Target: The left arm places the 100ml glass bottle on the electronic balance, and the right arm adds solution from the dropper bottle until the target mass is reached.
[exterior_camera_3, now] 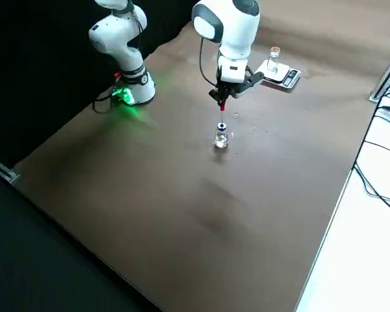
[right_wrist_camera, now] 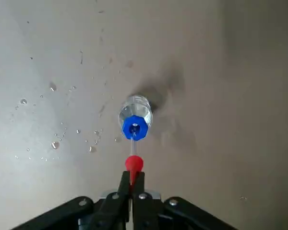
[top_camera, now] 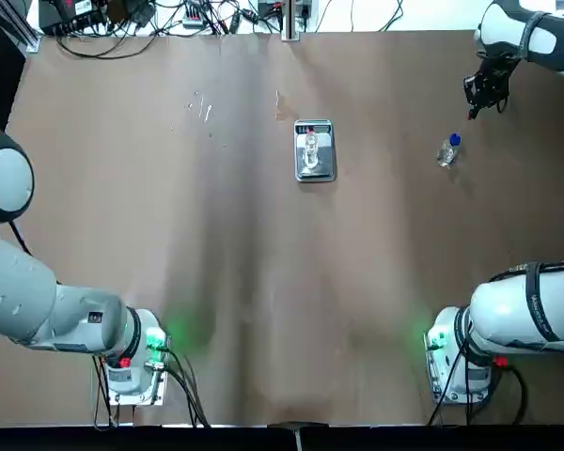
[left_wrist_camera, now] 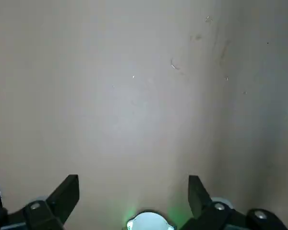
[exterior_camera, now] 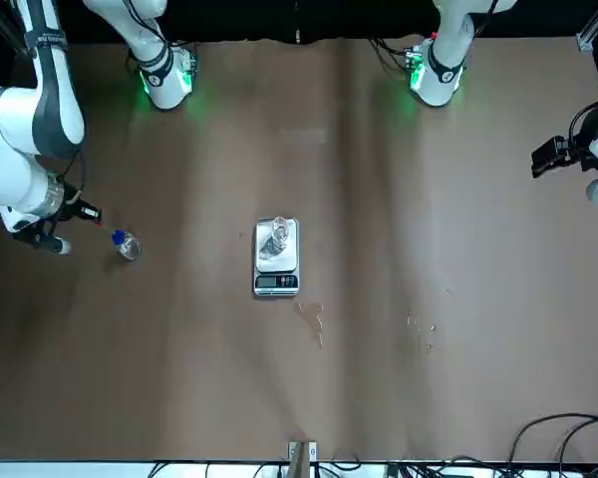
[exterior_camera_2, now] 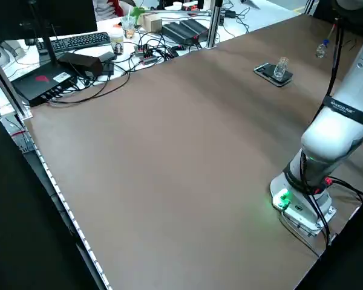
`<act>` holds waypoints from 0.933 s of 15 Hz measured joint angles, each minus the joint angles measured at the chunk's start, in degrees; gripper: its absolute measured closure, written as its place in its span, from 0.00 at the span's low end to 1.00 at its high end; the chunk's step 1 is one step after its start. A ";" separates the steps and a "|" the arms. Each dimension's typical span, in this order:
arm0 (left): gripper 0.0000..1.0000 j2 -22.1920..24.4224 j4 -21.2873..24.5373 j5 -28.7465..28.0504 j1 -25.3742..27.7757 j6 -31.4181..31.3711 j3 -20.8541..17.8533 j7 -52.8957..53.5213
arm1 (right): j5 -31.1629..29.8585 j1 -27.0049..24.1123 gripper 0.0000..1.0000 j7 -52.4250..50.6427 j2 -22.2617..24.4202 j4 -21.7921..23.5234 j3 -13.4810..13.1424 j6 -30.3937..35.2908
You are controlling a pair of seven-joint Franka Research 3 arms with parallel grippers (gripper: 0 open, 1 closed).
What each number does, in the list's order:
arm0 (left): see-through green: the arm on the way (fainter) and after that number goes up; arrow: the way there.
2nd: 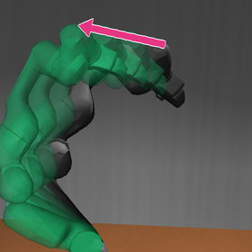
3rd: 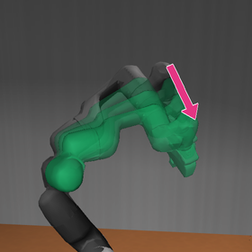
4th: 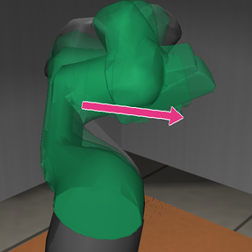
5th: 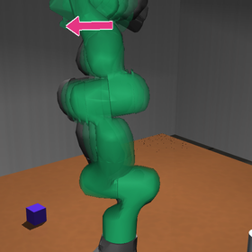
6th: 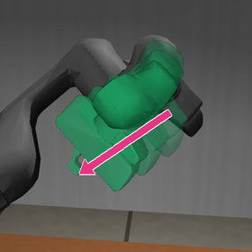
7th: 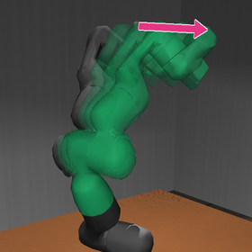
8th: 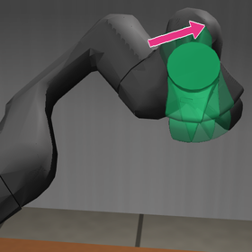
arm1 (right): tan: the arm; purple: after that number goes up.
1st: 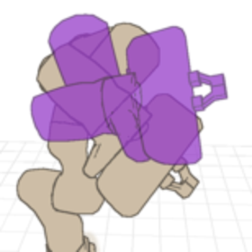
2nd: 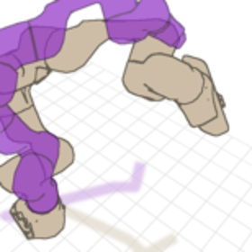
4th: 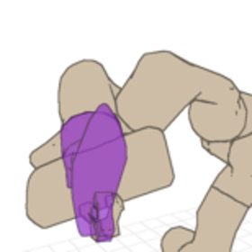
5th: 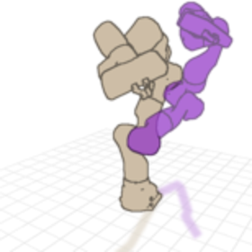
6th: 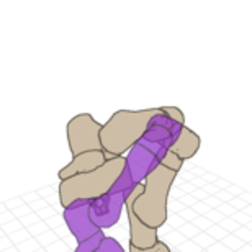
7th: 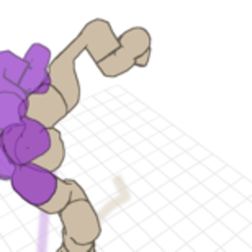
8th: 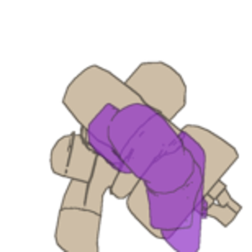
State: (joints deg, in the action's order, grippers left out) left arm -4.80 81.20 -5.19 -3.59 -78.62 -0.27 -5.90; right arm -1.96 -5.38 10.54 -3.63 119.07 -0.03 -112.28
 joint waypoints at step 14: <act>0.00 -0.02 0.00 0.00 0.00 0.00 0.00 0.00 | 0.00 -0.16 0.96 -3.46 0.00 1.11 -0.09 -1.53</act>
State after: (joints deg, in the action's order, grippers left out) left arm -4.82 81.20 -5.20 -3.59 -78.62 -0.27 -5.90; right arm -1.96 -5.53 7.08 -3.63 120.18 -0.11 -113.82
